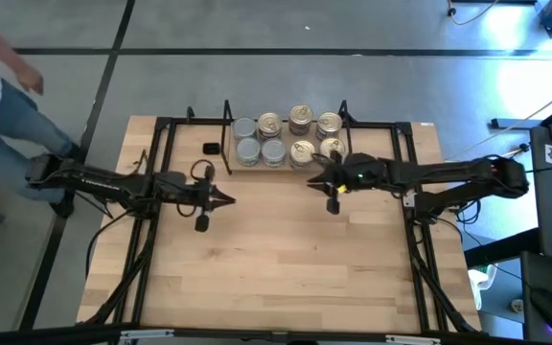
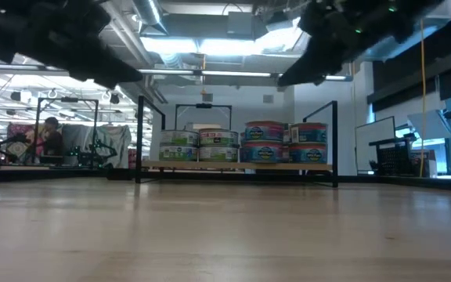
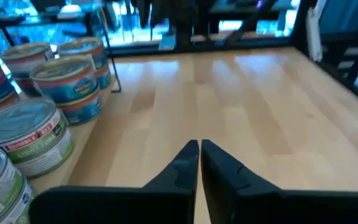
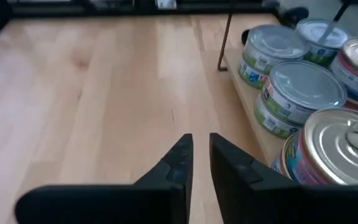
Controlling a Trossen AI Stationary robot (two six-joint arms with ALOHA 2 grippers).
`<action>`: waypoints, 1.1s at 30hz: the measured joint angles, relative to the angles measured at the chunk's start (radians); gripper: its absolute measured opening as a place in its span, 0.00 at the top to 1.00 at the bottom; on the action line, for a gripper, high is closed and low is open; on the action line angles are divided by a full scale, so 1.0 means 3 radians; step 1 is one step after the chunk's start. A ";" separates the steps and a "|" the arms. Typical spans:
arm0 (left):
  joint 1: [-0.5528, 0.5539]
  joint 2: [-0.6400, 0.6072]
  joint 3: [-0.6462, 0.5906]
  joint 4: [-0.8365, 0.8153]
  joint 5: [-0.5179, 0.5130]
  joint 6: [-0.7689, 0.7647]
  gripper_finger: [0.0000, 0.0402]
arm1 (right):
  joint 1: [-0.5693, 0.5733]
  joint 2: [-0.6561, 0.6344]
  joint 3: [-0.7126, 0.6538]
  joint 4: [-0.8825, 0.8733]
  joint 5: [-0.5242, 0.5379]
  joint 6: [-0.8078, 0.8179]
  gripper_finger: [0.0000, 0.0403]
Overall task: Stack canned seafood by type on shelf
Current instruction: Return to Home Position
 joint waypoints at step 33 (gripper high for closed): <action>0.0025 -0.1559 -0.0889 -0.0026 0.0091 -0.0428 1.00 | 0.0409 -0.2355 -0.1877 0.0762 0.0562 0.0476 0.87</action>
